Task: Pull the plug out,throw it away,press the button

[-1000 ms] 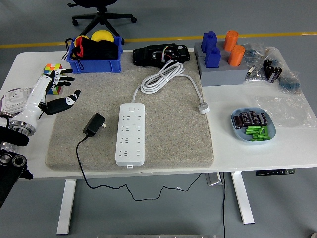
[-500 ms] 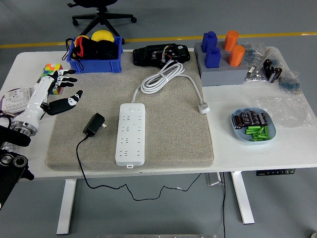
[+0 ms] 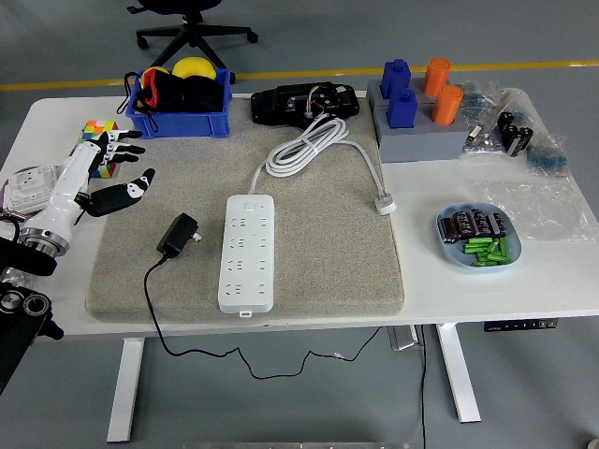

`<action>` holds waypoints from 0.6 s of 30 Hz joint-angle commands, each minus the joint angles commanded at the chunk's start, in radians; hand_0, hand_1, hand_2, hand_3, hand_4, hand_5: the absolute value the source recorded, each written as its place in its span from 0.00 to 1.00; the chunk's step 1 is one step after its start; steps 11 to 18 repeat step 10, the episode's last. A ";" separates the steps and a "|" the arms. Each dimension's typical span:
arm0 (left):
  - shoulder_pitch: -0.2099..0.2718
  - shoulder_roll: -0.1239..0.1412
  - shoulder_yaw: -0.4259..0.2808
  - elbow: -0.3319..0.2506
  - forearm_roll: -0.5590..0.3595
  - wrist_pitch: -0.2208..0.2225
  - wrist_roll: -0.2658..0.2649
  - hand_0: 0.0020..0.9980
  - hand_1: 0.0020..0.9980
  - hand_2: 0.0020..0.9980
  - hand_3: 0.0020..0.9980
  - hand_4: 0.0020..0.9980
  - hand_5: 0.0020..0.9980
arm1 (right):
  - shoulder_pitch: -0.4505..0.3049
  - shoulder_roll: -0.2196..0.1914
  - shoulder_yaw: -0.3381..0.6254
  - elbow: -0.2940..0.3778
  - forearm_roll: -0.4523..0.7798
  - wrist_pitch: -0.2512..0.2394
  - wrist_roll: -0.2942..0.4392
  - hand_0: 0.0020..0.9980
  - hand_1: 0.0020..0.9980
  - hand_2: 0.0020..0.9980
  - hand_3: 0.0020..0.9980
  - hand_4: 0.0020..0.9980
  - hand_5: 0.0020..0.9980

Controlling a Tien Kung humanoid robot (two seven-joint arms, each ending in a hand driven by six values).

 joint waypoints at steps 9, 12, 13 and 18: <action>0.003 -0.001 -0.001 -0.008 0.001 -0.001 0.001 0.73 0.68 0.68 0.77 0.68 0.11 | -0.003 0.005 0.005 -0.001 -0.001 0.000 0.000 0.75 0.69 0.67 0.67 0.77 0.67; 0.003 -0.002 -0.001 -0.008 0.001 -0.002 0.001 0.73 0.68 0.68 0.77 0.68 0.11 | -0.003 0.005 0.006 -0.001 -0.001 0.000 0.000 0.75 0.69 0.67 0.67 0.77 0.67; 0.003 -0.002 -0.001 -0.008 0.001 -0.002 0.001 0.73 0.68 0.68 0.77 0.68 0.11 | -0.003 0.005 0.006 -0.001 -0.001 0.000 0.000 0.75 0.69 0.67 0.67 0.77 0.67; 0.003 -0.002 -0.001 -0.008 0.001 -0.002 0.001 0.73 0.68 0.68 0.77 0.68 0.11 | -0.003 0.005 0.006 -0.001 -0.001 0.000 0.000 0.75 0.69 0.67 0.67 0.77 0.67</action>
